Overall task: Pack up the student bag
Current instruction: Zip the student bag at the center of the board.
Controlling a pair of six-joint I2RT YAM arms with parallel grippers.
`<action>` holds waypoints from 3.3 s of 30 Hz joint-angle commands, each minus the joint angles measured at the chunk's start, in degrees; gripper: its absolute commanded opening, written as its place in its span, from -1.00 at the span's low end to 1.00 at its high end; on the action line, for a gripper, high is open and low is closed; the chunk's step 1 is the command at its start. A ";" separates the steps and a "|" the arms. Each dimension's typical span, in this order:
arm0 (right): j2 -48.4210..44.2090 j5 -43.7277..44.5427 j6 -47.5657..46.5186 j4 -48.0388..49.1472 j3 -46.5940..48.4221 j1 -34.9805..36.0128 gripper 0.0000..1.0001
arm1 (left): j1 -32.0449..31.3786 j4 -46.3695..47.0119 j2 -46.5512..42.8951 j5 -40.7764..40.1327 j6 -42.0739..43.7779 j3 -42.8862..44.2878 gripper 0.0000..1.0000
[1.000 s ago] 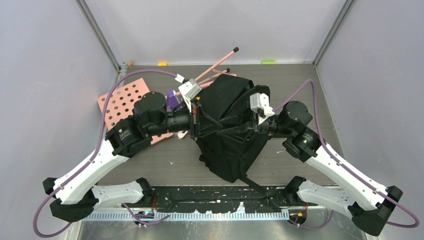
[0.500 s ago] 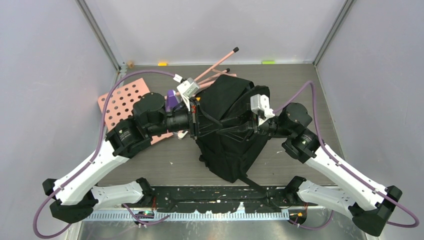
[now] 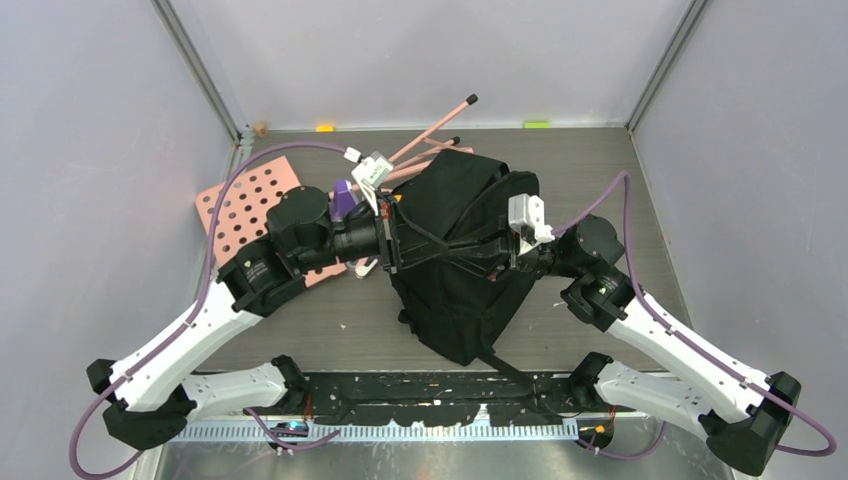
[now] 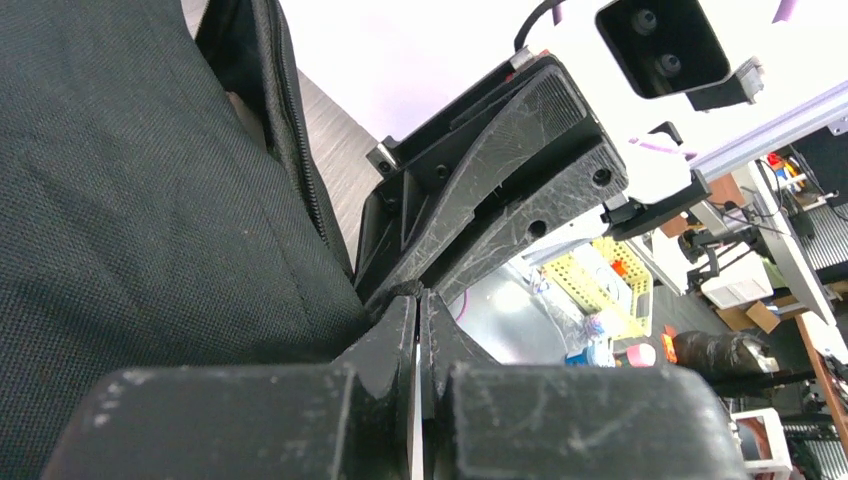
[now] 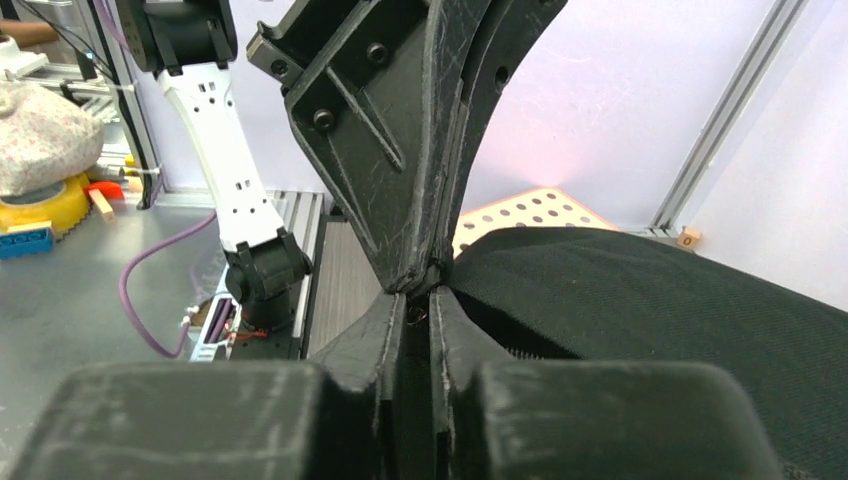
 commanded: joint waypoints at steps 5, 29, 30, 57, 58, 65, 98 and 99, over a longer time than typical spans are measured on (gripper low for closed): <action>-0.44 9.00 1.83 1.47 -2.51 0.35 -0.98 | -1.40 17.88 -5.33 6.39 -1.67 -0.47 -1.00; -1.68 24.87 15.14 -2.55 1.46 0.32 -0.99 | -4.83 1.81 -6.79 -14.63 24.97 -8.06 0.12; -1.77 24.90 15.06 -3.24 2.01 0.36 -0.99 | -5.56 2.31 -6.64 -15.82 25.47 -8.32 0.12; -1.02 42.25 12.80 -13.14 9.72 2.81 -0.99 | -11.35 7.88 -7.33 -22.62 29.64 -14.48 -1.00; -1.06 43.08 12.80 -13.22 9.88 2.77 -0.99 | -11.33 6.86 -8.00 -21.50 30.22 -14.58 -1.00; 1.24 46.60 13.71 -12.10 13.26 2.75 -0.99 | -11.33 -5.33 -10.17 -16.62 33.19 -12.83 -1.00; 4.53 51.98 20.64 -25.78 15.10 -18.87 -0.99 | -11.33 -19.80 -4.57 -22.44 41.70 6.52 -0.04; 4.35 51.03 21.18 -25.74 15.00 -18.87 -0.99 | -11.34 -19.65 -3.34 -21.45 42.21 8.44 0.31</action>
